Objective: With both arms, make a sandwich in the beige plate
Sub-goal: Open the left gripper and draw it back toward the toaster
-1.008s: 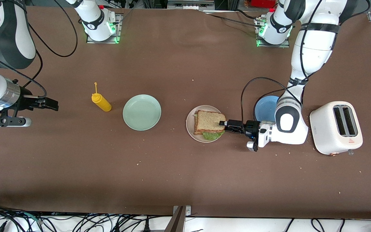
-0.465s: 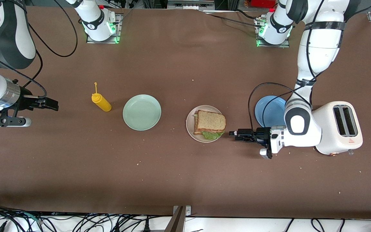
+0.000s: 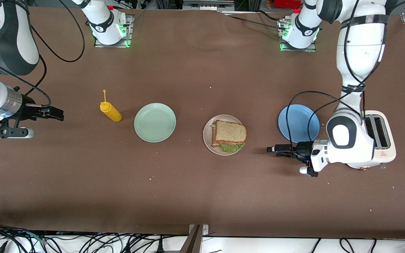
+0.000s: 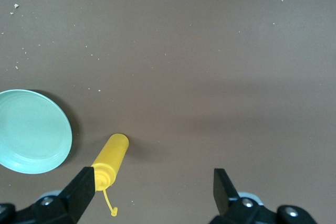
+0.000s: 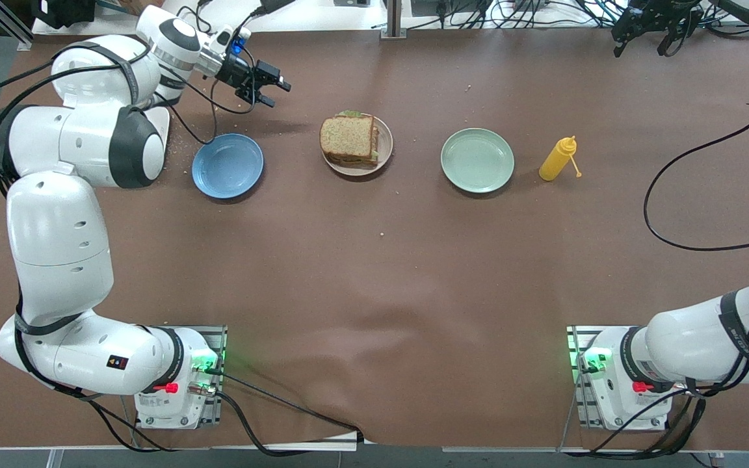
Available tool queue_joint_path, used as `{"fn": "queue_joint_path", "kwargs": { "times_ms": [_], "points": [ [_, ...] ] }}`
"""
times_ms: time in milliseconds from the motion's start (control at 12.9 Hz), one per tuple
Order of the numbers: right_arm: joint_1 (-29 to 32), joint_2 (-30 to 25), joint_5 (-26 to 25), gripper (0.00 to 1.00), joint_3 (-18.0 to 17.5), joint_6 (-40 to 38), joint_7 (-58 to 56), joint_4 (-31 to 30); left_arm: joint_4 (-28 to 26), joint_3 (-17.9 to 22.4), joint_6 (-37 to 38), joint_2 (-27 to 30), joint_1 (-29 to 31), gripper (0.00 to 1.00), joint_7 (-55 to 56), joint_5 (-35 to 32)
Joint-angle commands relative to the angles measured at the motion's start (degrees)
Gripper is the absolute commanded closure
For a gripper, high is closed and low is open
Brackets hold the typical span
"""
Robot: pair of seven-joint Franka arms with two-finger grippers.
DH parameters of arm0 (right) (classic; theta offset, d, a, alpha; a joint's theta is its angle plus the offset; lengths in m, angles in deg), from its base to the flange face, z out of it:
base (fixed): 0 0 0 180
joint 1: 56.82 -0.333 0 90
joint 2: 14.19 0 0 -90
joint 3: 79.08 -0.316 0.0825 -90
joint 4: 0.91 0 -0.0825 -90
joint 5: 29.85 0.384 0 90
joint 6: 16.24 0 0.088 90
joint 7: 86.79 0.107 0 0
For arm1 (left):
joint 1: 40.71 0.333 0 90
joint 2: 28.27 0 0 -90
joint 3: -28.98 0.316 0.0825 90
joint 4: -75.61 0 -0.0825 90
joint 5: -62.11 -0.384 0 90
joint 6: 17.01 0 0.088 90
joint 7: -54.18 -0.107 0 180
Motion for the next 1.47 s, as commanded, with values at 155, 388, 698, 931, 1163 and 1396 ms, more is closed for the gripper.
{"fn": "queue_joint_path", "kwargs": {
  "times_ms": [155, 388, 698, 931, 1163, 1396],
  "points": [
    [0.75, -1.24, 0.04, 0.0, -0.72, -0.18, 0.75, -0.84, 0.66, 0.08, 2.62, 7.36, 3.65, 0.0, 6.62, -16.94],
    [0.75, -1.32, 2.66, 0.0, -0.54, -0.1, 0.84, -0.84, 0.66, 0.34, 5.87, 10.44, 6.73, 0.0, 7.49, -23.35],
    [0.75, -1.32, 2.95, 0.0, -0.46, -0.1, 0.75, -0.58, 0.84, 0.08, 6.49, 15.62, 7.0, 0.0, 17.57, -40.48],
    [0.75, -1.32, 2.95, 0.0, -0.46, -0.1, 0.75, -0.58, 4.16, -0.1, 12.36, 17.74, 6.48, 0.0, 20.5, -49.74],
    [0.75, -1.5, 2.95, 0.0, -0.54, -0.1, 0.67, -0.49, 9.35, 0.16, 19.75, 18.1, 6.74, 0.0, 20.68, -54.31],
    [0.67, -1.59, 2.95, 0.0, -0.54, -0.18, 0.49, -0.49, 11.47, 0.08, 23.09, 18.36, 6.56, 0.0, 21.46, -56.79]
  ]
}}
